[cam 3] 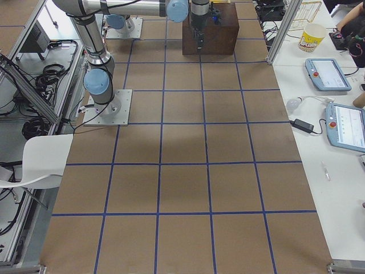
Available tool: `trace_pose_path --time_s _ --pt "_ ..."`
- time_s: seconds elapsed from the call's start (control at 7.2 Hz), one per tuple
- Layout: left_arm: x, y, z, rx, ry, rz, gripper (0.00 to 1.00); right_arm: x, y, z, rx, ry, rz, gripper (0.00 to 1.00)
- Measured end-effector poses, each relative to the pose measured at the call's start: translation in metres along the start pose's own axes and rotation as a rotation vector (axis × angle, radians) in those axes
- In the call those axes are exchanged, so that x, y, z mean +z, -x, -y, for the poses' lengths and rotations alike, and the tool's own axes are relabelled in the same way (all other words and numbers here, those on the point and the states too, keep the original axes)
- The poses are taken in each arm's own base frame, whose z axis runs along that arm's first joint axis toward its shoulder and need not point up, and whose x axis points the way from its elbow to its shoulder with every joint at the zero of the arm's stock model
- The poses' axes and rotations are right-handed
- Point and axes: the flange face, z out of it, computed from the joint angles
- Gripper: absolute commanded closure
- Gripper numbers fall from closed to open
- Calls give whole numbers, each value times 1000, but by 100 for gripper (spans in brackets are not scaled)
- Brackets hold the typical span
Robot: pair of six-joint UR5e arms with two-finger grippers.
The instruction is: Open drawer and put corn inside
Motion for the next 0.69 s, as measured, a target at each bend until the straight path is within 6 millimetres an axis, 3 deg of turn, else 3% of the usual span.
trace_pose_path --time_s 0.69 --pt "-6 2 -1 -2 -15 0 0 0 0 0 0 0 0 0"
